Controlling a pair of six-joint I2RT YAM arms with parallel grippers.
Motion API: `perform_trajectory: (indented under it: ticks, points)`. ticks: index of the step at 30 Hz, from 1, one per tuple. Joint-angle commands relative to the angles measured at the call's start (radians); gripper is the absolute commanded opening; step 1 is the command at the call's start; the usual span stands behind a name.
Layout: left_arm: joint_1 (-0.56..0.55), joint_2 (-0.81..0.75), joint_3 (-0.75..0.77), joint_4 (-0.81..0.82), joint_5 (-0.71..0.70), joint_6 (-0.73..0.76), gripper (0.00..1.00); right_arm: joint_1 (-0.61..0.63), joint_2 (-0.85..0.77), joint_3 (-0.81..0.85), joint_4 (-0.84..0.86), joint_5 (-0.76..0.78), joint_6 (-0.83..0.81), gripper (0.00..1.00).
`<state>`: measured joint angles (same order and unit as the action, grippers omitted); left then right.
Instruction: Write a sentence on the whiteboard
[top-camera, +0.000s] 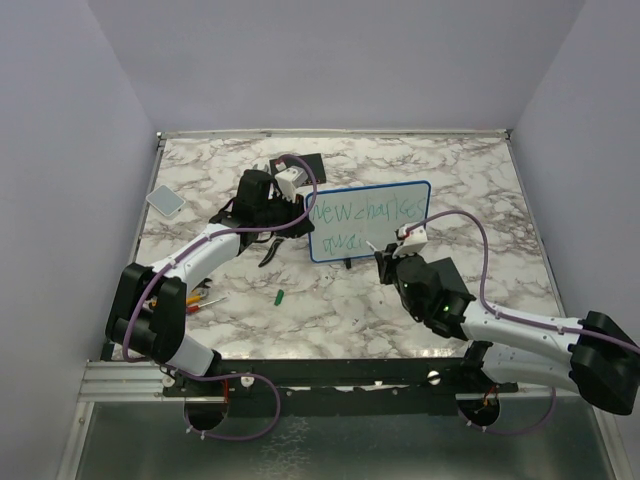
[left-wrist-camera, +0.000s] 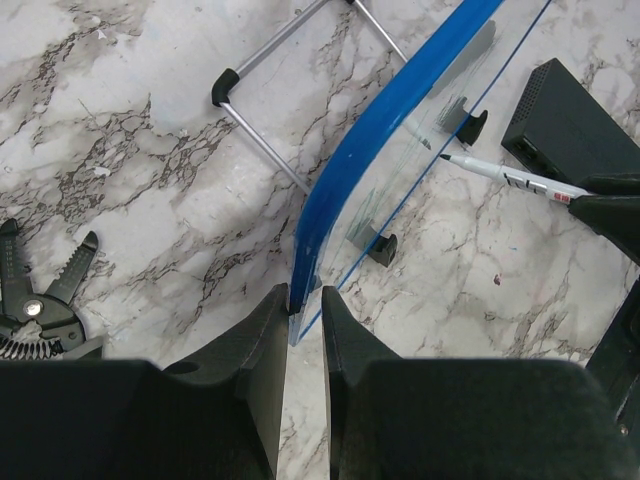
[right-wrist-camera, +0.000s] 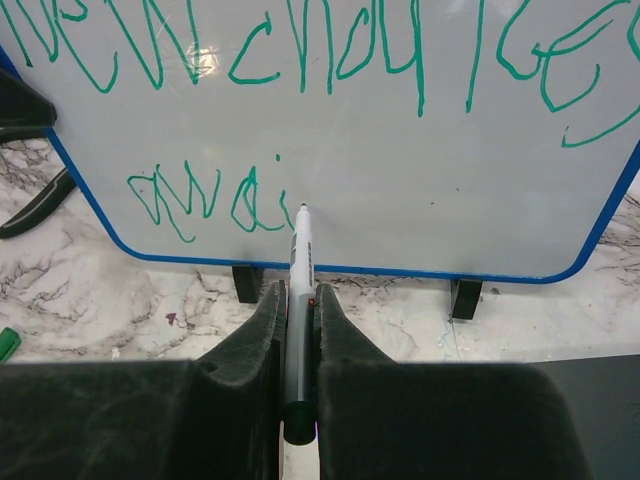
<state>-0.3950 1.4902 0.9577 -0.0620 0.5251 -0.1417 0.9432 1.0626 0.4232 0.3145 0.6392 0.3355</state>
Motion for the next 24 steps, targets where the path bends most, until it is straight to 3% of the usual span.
perform_trajectory:
  ticks: [1, 10, 24]
  points:
    - [-0.006, -0.035, 0.004, 0.002, -0.007, -0.006, 0.2, -0.006, 0.021, 0.0, 0.053, -0.009, -0.011, 0.01]
    - [-0.005, -0.035, 0.006, 0.002, -0.007, -0.006, 0.2, -0.006, 0.078, 0.022, 0.071, 0.007, -0.029, 0.01]
    - [-0.005, -0.036, 0.005, 0.002, -0.007, -0.005, 0.2, -0.006, -0.013, -0.012, 0.037, 0.12, -0.015, 0.01]
